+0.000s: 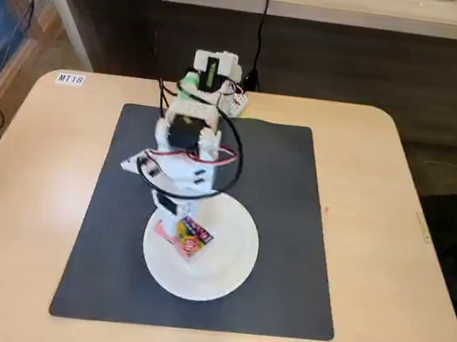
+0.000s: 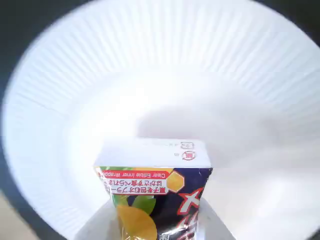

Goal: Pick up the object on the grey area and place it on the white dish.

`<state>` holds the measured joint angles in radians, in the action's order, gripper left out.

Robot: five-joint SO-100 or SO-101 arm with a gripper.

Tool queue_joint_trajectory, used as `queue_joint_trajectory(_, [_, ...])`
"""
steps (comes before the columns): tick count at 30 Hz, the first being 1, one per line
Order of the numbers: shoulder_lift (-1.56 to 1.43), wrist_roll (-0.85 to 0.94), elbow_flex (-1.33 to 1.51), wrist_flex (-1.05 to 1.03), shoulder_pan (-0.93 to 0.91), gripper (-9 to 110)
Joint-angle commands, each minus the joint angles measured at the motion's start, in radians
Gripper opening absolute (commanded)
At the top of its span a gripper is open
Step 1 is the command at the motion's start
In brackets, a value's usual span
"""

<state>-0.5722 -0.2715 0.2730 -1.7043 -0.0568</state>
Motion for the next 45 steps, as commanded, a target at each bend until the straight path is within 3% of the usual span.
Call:
queue_joint_trajectory(1, [0.040, 0.166, -0.084, 0.005, 0.005, 19])
queue_joint_trajectory(6, [0.046, 0.324, -0.067, 0.002, 0.038, 37])
queue_joint_trajectory(18, [-0.307, 0.337, -0.080, 0.003, 0.095, 36])
queue_joint_trajectory(21, [-0.479, 0.342, -0.080, 0.003, 0.098, 31])
queue_joint_trajectory(28, [-0.925, 0.334, -0.037, 0.002, 0.123, 0])
queue_joint_trajectory(34, [-1.543, 0.376, 0.560, 0.020, 0.074, 0])
queue_joint_trajectory(39, [-2.178, 0.351, 1.325, 0.279, 0.006, 0])
queue_joint_trajectory(45, [-2.608, 0.287, 1.867, 0.322, 0.003, 0])
